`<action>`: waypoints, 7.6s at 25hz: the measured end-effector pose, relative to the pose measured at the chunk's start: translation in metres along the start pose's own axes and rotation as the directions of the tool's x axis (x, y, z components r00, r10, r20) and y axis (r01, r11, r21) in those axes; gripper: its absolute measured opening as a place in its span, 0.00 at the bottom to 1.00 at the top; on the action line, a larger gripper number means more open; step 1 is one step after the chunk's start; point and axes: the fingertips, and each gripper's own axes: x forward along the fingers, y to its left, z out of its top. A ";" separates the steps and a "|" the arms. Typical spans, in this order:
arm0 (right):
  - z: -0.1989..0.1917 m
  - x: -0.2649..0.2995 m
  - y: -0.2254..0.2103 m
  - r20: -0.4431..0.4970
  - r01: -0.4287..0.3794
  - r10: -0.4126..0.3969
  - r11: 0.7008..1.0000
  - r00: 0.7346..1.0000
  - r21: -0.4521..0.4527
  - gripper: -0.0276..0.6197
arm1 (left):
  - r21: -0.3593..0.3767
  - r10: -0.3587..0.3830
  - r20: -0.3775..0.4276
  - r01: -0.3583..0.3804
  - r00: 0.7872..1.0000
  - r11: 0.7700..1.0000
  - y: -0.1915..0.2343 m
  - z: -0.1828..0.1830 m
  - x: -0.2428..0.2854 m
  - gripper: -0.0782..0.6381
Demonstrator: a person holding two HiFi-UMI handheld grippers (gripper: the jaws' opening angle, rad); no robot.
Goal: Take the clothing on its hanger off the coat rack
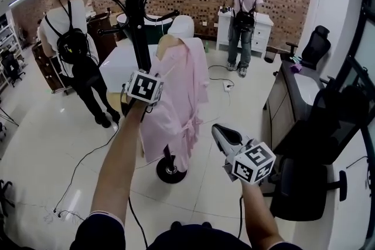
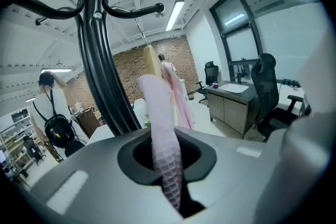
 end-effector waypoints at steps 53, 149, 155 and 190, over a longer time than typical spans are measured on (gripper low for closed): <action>0.004 -0.099 -0.044 0.019 0.131 -0.131 0.991 0.991 0.000 0.05 | 0.123 -0.337 0.055 0.328 0.940 0.937 -0.157 0.005 -0.051 0.15; 0.011 -0.741 -0.126 0.075 0.950 -0.947 0.313 0.312 0.007 0.05 | 0.660 -0.977 0.049 0.728 0.205 0.186 -0.879 0.259 -0.177 0.15; 0.007 -0.733 -0.185 0.058 0.961 -0.960 0.276 0.274 0.022 0.05 | 0.657 -0.977 0.052 0.730 0.205 0.188 -0.891 0.296 -0.110 0.15; -0.068 -0.752 -0.272 -0.117 0.930 -0.925 0.347 0.360 0.118 0.05 | 0.366 -0.927 -0.098 0.879 0.362 0.304 -0.967 0.133 0.042 0.15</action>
